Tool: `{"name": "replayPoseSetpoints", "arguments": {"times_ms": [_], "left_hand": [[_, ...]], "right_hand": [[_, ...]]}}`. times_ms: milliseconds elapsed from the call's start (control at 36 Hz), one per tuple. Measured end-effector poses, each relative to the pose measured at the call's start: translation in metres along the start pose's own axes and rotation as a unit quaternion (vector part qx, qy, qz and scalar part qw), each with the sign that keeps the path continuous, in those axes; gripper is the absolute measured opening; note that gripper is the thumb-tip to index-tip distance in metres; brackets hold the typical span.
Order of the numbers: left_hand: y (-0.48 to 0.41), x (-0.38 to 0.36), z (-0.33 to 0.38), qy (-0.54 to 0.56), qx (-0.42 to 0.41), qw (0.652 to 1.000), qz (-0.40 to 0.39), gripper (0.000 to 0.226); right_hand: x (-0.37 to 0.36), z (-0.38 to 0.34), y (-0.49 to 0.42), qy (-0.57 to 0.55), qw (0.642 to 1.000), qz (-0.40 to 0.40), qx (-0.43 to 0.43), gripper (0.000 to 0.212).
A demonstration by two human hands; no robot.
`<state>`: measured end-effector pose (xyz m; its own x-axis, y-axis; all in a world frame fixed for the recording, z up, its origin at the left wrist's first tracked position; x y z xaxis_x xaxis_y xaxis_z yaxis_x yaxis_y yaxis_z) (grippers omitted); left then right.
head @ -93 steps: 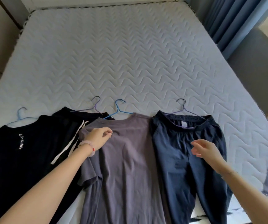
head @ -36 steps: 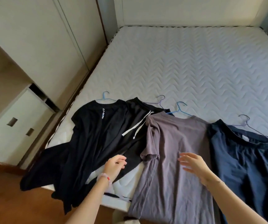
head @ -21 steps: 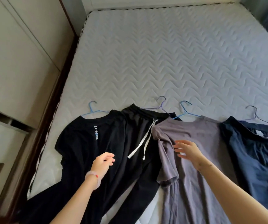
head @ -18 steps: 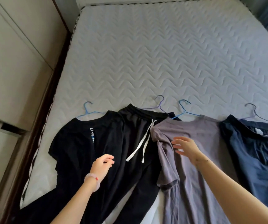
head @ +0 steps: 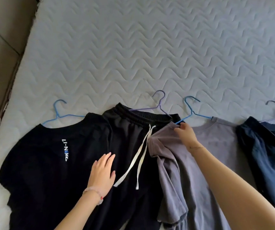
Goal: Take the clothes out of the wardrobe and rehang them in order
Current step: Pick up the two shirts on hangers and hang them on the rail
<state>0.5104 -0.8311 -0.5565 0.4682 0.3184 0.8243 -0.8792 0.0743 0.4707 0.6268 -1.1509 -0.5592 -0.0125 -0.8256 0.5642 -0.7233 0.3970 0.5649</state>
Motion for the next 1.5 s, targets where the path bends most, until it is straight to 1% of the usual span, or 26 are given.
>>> {"name": "replayPoseSetpoints", "arguments": {"times_ms": [56, 139, 222, 278, 333, 389, 472, 528, 583, 611, 639, 667, 694, 722, 806, 889, 1000, 1028, 1111, 1194, 1250, 1278, 1361, 1417, 1444, 1500], "left_hand": [[-0.003, -0.009, -0.004, -0.002, 0.0, 1.0, -0.008, 0.058], [-0.005, -0.018, -0.01, -0.01, -0.011, 1.0, 0.001, 0.057], [-0.005, -0.025, -0.015, -0.017, -0.027, 0.999, 0.014, 0.056], [-0.005, -0.028, -0.017, -0.037, -0.032, 0.999, 0.02, 0.056], [-0.006, -0.03, -0.019, -0.058, -0.037, 0.997, 0.027, 0.057], [-0.007, -0.031, -0.019, -0.08, -0.043, 0.995, 0.042, 0.06], [-0.007, -0.031, -0.016, -0.103, -0.042, 0.992, 0.053, 0.061], [-0.006, -0.031, -0.015, -0.11, -0.039, 0.992, 0.055, 0.061], [-0.005, -0.032, -0.015, -0.103, -0.038, 0.992, 0.059, 0.06], [-0.004, -0.034, -0.016, -0.095, -0.036, 0.993, 0.061, 0.059], [-0.003, -0.035, -0.016, -0.087, -0.036, 0.994, 0.059, 0.058], [-0.001, -0.035, -0.016, -0.081, -0.036, 0.994, 0.057, 0.056], [0.001, -0.035, -0.015, -0.074, -0.035, 0.995, 0.052, 0.056], [0.003, -0.035, -0.014, -0.066, -0.033, 0.996, 0.042, 0.056], [0.015, -0.028, -0.01, -0.049, -0.016, 0.999, 0.011, 0.056], [0.035, -0.017, -0.005, -0.032, -0.002, 0.999, 0.006, 0.055], [0.066, 0.002, 0.003, -0.004, 0.008, 1.0, 0.008, 0.054], [0.075, 0.007, 0.005, 0.011, 0.012, 1.0, 0.01, 0.054], [0.102, 0.023, 0.012, 0.078, 0.03, 0.996, 0.009, 0.05], [0.129, 0.045, 0.024, 0.109, 0.036, 0.993, 0.027, 0.047], [0.145, 0.062, 0.034, 0.121, 0.033, 0.991, 0.044, 0.046], [0.153, 0.071, 0.039, 0.13, 0.032, 0.99, 0.05, 0.046], [0.176, 0.094, 0.05, 0.125, 0.027, 0.99, 0.062, 0.044], [0.191, 0.11, 0.052, 0.117, 0.027, 0.991, 0.067, 0.042], [0.198, 0.119, 0.052, 0.112, 0.027, 0.99, 0.08, 0.042], [0.211, 0.139, 0.051, 0.115, 0.023, 0.985, 0.13, 0.042]], "right_hand": [[-0.008, 0.008, -0.021, 0.02, 1.0, 0.006, -0.002, 0.045], [-0.013, 0.003, -0.03, 0.025, 0.998, 0.032, -0.047, 0.05], [-0.015, -0.001, -0.035, -0.078, 0.989, 0.069, -0.104, 0.058], [-0.017, 0.001, -0.04, -0.109, 0.982, 0.097, -0.121, 0.059], [-0.019, -0.002, -0.041, -0.104, 0.981, 0.118, -0.117, 0.054], [-0.02, -0.006, -0.041, -0.088, 0.982, 0.128, -0.111, 0.045], [-0.021, -0.002, -0.043, -0.091, 0.982, 0.125, -0.111, 0.041], [-0.022, 0.006, -0.047, -0.111, 0.981, 0.114, -0.109, 0.04], [-0.02, 0.011, -0.048, -0.147, 0.975, 0.126, -0.106, 0.039], [-0.019, 0.012, -0.044, -0.173, 0.97, 0.131, -0.109, 0.031], [-0.017, 0.008, -0.035, -0.199, 0.965, 0.126, -0.118, 0.015], [-0.016, 0.004, -0.027, -0.221, 0.96, 0.122, -0.122, 0.008], [-0.014, 0.0, -0.02, -0.238, 0.956, 0.119, -0.119, 0.019], [-0.012, -0.003, -0.016, -0.246, 0.957, 0.113, -0.106, 0.025], [0.002, -0.013, 0.007, -0.27, 0.955, 0.098, -0.074, 0.031], [0.026, -0.017, 0.04, -0.316, 0.943, 0.078, -0.075, 0.026], [0.068, -0.019, 0.09, -0.35, 0.934, 0.034, -0.067, 0.028], [0.079, -0.02, 0.102, -0.351, 0.934, 0.019, -0.062, 0.026], [0.111, -0.034, 0.142, -0.33, 0.942, -0.025, -0.054, 0.013], [0.141, -0.058, 0.183, -0.312, 0.947, -0.075, -0.029, 0.013], [0.16, -0.075, 0.212, -0.31, 0.945, -0.105, -0.002, 0.008], [0.169, -0.084, 0.226, -0.303, 0.946, -0.119, 0.014, 0.008], [0.192, -0.11, 0.262, -0.294, 0.941, -0.158, 0.055, 0.018], [0.203, -0.132, 0.29, -0.266, 0.938, -0.199, 0.097, 0.019], [0.207, -0.143, 0.305, -0.244, 0.936, -0.221, 0.122, 0.019], [0.213, -0.165, 0.331, -0.201, 0.933, -0.25, 0.164, 0.017]]}}
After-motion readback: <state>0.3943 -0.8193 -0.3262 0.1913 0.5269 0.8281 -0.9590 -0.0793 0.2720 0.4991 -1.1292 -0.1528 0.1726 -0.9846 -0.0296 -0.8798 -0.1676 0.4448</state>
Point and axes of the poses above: each hand's wrist, its own y-axis away from the middle knuckle, its own x-axis out of the back of the hand, z = x × y, the point moved 5 cm from there along -y, towards the middle knuckle, and after that the axes turned 2 degrees about z, right-handed, at the moved point
